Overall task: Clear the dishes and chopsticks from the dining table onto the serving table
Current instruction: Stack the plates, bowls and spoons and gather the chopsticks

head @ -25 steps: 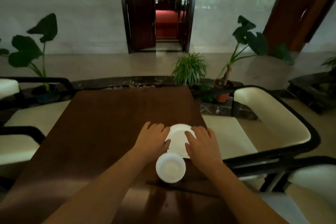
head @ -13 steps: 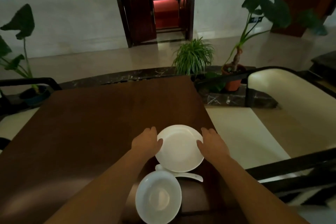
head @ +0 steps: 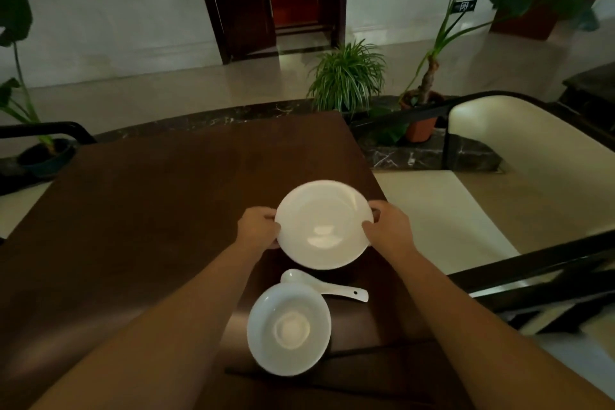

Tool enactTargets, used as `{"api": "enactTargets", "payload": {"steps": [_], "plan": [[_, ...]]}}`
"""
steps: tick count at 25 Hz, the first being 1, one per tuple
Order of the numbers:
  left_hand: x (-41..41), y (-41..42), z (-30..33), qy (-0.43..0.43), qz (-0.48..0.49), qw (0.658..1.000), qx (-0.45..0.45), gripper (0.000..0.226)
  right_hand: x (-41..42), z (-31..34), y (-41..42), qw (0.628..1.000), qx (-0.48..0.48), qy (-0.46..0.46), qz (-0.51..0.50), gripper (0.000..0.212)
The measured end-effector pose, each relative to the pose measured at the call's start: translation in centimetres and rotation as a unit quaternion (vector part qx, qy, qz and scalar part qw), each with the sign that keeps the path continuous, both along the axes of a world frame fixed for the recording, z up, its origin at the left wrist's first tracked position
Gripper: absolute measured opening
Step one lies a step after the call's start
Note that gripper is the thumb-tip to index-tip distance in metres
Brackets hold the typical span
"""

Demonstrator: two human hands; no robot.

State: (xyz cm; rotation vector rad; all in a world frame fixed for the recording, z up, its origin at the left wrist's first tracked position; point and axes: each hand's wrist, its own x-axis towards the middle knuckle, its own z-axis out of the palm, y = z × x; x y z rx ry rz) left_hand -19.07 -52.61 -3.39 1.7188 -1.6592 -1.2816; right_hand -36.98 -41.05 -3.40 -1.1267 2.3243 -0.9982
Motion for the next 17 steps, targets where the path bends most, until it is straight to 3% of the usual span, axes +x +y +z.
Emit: {"api": "enactTargets", "payload": {"steps": [5,9,15,17], "plan": [[3.3,1.7,9.0,0.085,-0.027,0.996,-0.009,0.034,2.0,7.0,1.6,0.992,-0.093,-0.087,0.004,0.036],[10.4,8.0,15.1,0.13,-0.017,0.991,-0.003,0.032,7.3,11.7,7.4,0.973,-0.15,-0.177,0.016,0.039],[23.6,21.1,13.0,0.095,-0.025,0.995,-0.03,0.036,19.7,9.0,20.3,0.957,-0.125,-0.263,0.001,0.042],[27.4,25.4,10.8,0.095,0.015,0.995,0.012,0.034,23.6,7.3,24.2,0.954,-0.105,-0.279,0.012,0.042]]}}
